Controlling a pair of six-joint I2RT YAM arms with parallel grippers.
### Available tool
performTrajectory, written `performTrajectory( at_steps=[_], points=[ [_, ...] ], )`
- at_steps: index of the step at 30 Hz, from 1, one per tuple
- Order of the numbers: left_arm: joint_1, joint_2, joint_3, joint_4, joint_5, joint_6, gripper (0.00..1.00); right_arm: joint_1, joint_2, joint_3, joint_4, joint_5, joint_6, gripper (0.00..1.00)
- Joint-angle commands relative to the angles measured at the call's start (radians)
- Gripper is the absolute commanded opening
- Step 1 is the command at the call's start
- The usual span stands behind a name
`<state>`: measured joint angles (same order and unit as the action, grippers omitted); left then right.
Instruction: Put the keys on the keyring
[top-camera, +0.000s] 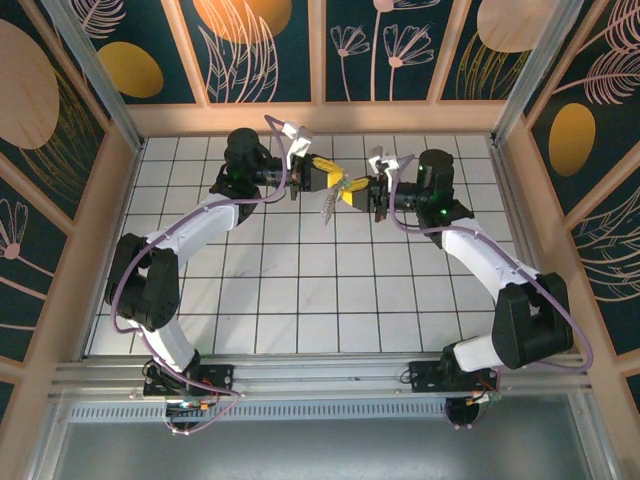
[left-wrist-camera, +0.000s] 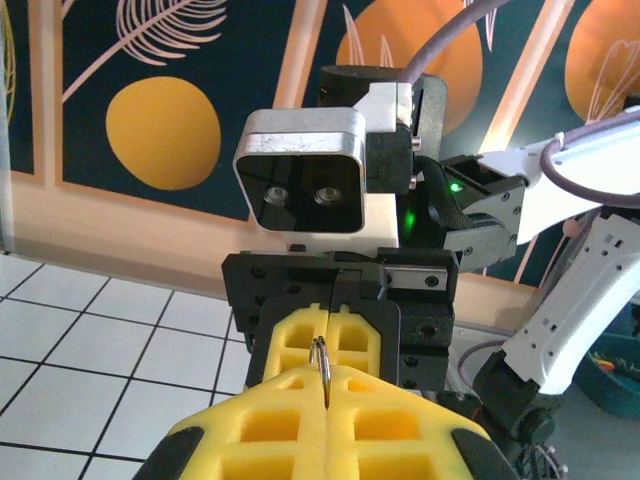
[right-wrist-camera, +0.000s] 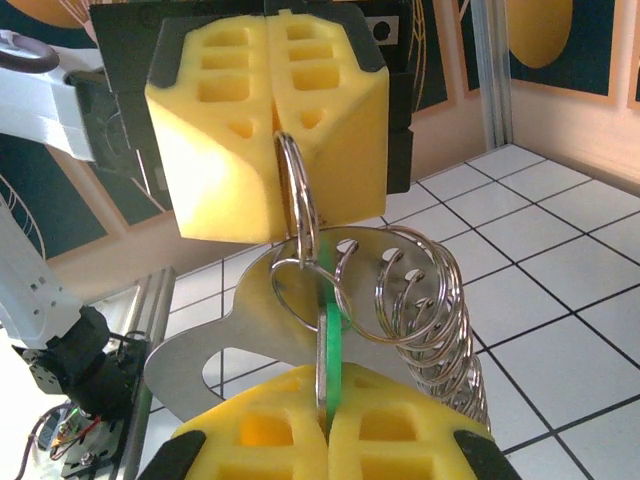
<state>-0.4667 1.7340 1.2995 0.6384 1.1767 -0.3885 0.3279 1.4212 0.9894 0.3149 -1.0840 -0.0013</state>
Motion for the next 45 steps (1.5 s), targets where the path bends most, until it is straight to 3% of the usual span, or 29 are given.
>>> performTrajectory(
  at_steps=[1, 6, 15, 24, 32, 37, 45],
  points=[
    [-0.002, -0.048, -0.002, 0.148, 0.002, -0.059, 0.00, 0.019, 0.032, 0.036, 0.005, -0.004, 0.020, 0.00],
    [-0.003, -0.047, -0.038, 0.235, -0.047, -0.127, 0.00, 0.029, 0.033, 0.038, 0.006, 0.036, 0.019, 0.00],
    [-0.004, -0.026, -0.143, 0.540, -0.195, -0.378, 0.00, 0.021, 0.017, -0.001, 0.077, 0.180, 0.108, 0.00],
    [-0.012, -0.040, -0.185, 0.569, -0.289, -0.418, 0.00, 0.026, 0.034, 0.006, 0.135, 0.189, 0.185, 0.00],
    [-0.015, 0.009, -0.217, 0.741, -0.334, -0.538, 0.00, 0.090, 0.106, 0.101, 0.041, 0.166, 0.144, 0.00],
    [-0.016, 0.012, -0.219, 0.749, -0.340, -0.542, 0.00, 0.103, 0.123, 0.134, -0.040, 0.180, 0.089, 0.00],
    [-0.018, 0.018, -0.218, 0.745, -0.349, -0.541, 0.00, 0.085, 0.102, 0.108, -0.018, 0.190, 0.101, 0.00]
  ],
)
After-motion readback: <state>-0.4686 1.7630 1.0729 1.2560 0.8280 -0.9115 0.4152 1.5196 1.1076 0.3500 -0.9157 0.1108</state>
